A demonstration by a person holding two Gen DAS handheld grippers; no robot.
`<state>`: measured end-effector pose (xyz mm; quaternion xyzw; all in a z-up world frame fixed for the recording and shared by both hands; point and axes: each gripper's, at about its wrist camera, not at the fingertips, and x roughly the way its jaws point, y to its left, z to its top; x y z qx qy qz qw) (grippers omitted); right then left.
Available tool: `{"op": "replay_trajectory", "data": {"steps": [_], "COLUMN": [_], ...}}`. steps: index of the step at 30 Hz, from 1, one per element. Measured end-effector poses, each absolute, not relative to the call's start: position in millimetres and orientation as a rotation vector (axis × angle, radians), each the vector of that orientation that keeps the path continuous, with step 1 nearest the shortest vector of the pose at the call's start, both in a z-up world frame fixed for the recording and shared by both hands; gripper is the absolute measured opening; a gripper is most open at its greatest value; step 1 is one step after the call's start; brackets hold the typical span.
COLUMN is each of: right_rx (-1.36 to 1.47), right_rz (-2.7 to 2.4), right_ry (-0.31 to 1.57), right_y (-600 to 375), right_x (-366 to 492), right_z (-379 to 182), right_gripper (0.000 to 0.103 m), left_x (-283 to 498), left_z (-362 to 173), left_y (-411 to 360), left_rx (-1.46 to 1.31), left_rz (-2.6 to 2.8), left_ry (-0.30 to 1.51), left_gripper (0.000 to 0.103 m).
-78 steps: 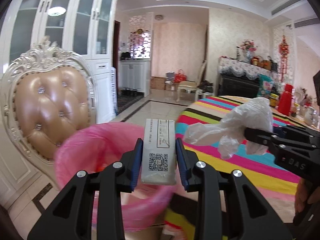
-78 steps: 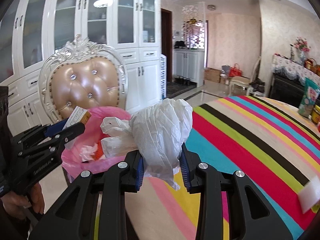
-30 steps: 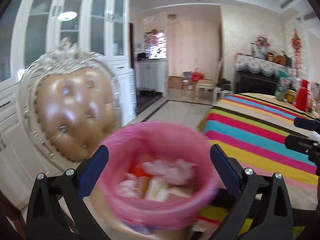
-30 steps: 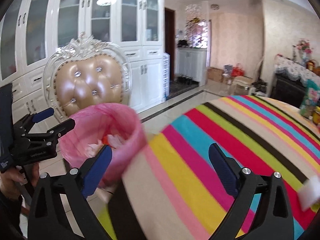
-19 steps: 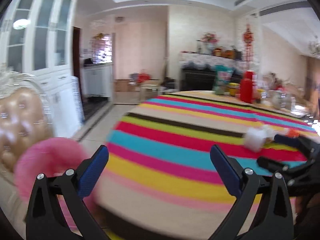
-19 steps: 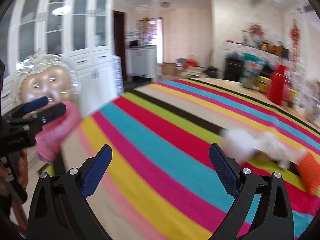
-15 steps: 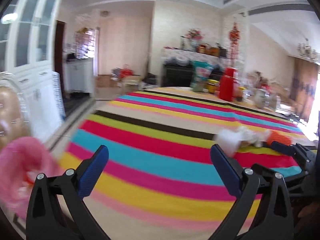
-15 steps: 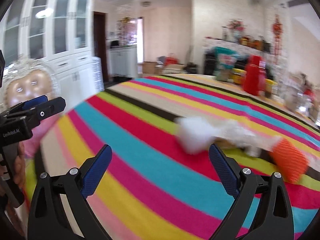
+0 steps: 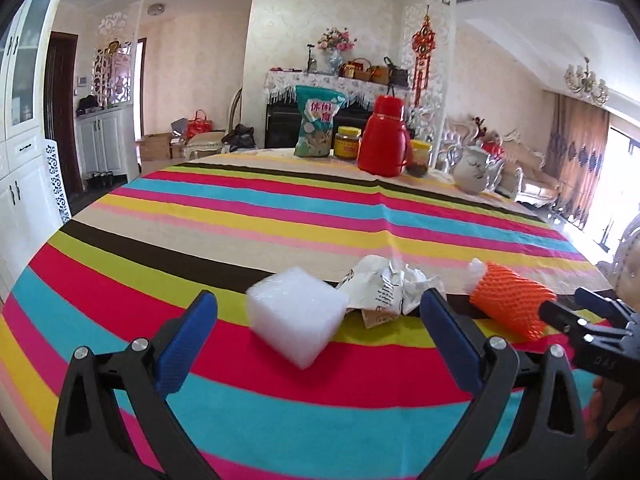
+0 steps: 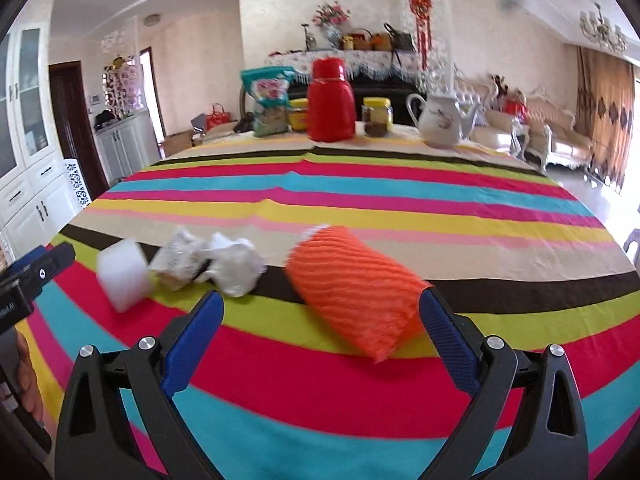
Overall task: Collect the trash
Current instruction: 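Move both tools back over the table toward the foam block, then grasp the white foam block with the left tool while the right tool grasps the orange net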
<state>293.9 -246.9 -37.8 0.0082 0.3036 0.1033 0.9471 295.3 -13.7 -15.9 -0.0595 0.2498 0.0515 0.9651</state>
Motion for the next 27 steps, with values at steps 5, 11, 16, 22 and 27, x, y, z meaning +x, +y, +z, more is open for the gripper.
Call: {"op": "replay_trajectory", "data": {"steps": [5,11,16,22,27], "right_rx": [-0.049,-0.095,-0.081,-0.098,-0.164], "right_rz": [0.227,0.243,0.241,0.233,0.232], "right_ry": [0.654,0.708,0.797,0.818,0.830], "right_y": [-241,-235,-237,-234,-227], "right_x": [319,350,373,376,368], "right_z": [-47,-63,-80,-82,-84], "right_gripper": [0.093,0.093,0.093,0.077,0.070], "left_x": [290,292,301,314,319], "left_z": [-28,-29,-36,-45,-48], "left_y": [-15,-1,20,34,32], "left_rx": [-0.122,-0.071,-0.152,-0.167,-0.093], "left_rz": [0.108,0.074,0.106,0.109,0.109], "left_ry": [0.474,0.495,0.526,0.602,0.667], "left_gripper": [0.098,0.098,0.098,0.098,0.098]}}
